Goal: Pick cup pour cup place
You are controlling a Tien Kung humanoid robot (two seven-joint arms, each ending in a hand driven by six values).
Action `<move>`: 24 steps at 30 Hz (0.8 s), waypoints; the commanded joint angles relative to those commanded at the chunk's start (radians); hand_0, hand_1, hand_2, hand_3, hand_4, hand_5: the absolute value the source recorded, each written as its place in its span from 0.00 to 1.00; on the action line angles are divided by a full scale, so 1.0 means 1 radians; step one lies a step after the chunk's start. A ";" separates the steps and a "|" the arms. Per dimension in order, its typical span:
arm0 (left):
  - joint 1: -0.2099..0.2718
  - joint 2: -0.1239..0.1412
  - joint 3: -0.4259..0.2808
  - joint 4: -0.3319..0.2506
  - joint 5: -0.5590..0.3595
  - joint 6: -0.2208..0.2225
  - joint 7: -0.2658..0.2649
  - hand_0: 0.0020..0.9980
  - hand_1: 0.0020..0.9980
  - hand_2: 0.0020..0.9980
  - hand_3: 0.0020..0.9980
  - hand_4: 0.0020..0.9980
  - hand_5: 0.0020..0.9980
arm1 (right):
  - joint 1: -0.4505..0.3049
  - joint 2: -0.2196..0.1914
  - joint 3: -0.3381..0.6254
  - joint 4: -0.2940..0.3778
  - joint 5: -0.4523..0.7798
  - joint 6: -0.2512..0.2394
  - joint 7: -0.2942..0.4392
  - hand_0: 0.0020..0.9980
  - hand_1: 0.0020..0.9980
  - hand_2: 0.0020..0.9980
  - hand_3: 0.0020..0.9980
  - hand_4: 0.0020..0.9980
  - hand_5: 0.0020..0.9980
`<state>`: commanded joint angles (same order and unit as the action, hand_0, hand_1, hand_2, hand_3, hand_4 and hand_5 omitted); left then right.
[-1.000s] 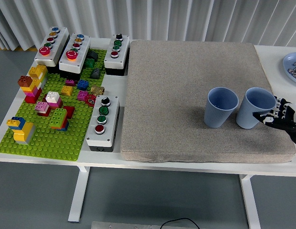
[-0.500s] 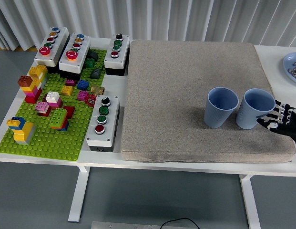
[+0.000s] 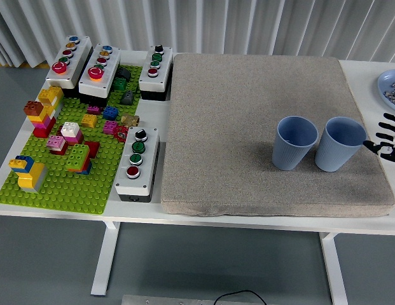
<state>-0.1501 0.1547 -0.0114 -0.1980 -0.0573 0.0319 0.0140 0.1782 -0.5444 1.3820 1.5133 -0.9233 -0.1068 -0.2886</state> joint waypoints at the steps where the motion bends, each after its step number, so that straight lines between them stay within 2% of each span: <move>1: -0.002 0.000 -0.001 0.000 0.001 0.000 0.001 0.70 0.71 0.71 0.62 0.49 0.93 | 0.035 0.003 0.010 -0.021 0.003 -0.011 0.007 0.91 0.85 0.87 0.93 0.84 0.30; 4: -0.004 0.002 0.002 0.000 -0.005 -0.001 0.000 0.70 0.71 0.71 0.62 0.49 0.93 | 0.117 0.015 0.032 -0.068 0.016 -0.040 0.026 0.91 0.85 0.87 0.93 0.84 0.30; 5: -0.004 0.002 0.002 0.000 -0.006 -0.001 0.000 0.70 0.71 0.71 0.62 0.49 0.93 | 0.141 0.019 0.038 -0.081 0.018 -0.049 0.032 0.90 0.84 0.83 0.89 0.84 0.31; 7: -0.006 0.004 0.007 0.000 -0.012 0.000 -0.002 0.70 0.71 0.71 0.62 0.49 0.93 | 0.190 0.032 0.052 -0.113 0.030 -0.072 0.047 0.90 0.84 0.83 0.89 0.84 0.31; 8: -0.007 0.004 0.010 0.000 -0.016 -0.001 -0.002 0.70 0.71 0.71 0.62 0.49 0.93 | 0.212 0.043 0.059 -0.133 0.051 -0.097 0.066 0.90 0.84 0.83 0.89 0.84 0.31; 9: -0.008 0.005 0.011 0.000 -0.018 -0.001 -0.003 0.70 0.71 0.71 0.62 0.49 0.93 | 0.229 0.053 0.064 -0.150 0.076 -0.123 0.083 0.90 0.84 0.83 0.89 0.84 0.31; 10: -0.008 0.005 0.011 0.000 -0.019 -0.001 -0.003 0.70 0.71 0.71 0.63 0.49 0.93 | 0.237 0.059 0.067 -0.159 0.095 -0.141 0.092 0.85 0.78 0.75 0.84 0.84 0.34; 13: -0.006 0.004 0.011 0.001 -0.023 -0.001 -0.003 0.70 0.71 0.71 0.63 0.49 0.93 | 0.262 0.099 0.086 -0.204 0.199 -0.187 0.132 0.85 0.78 0.75 0.84 0.84 0.34; 16: -0.006 0.002 0.011 0.001 -0.024 -0.002 -0.002 0.70 0.71 0.71 0.63 0.49 0.93 | 0.277 0.128 0.093 -0.231 0.314 -0.196 0.146 0.85 0.78 0.75 0.84 0.84 0.34; 17: -0.006 0.002 0.011 0.000 -0.024 -0.002 -0.003 0.70 0.71 0.71 0.62 0.49 0.93 | 0.281 0.137 0.095 -0.239 0.343 -0.190 0.145 0.83 0.75 0.71 0.81 0.83 0.38; 22: -0.009 0.002 0.011 0.000 -0.023 -0.001 -0.003 0.70 0.71 0.71 0.62 0.49 0.93 | 0.298 0.163 0.109 -0.281 0.509 -0.168 0.151 0.83 0.75 0.71 0.81 0.83 0.38; 23: -0.010 0.002 0.011 0.000 -0.022 -0.002 -0.003 0.70 0.71 0.71 0.63 0.49 0.93 | 0.303 0.170 0.115 -0.291 0.537 -0.172 0.165 0.80 0.73 0.70 0.79 0.83 0.63; 24: -0.010 0.002 0.011 0.000 -0.021 -0.002 -0.003 0.70 0.71 0.71 0.63 0.49 0.93 | 0.304 0.172 0.118 -0.295 0.549 -0.174 0.170 0.80 0.73 0.70 0.79 0.83 0.63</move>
<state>-0.1599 0.1566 0.0000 -0.1982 -0.0784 0.0302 0.0111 0.4823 -0.3720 1.4995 1.2185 -0.3739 -0.2808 -0.1183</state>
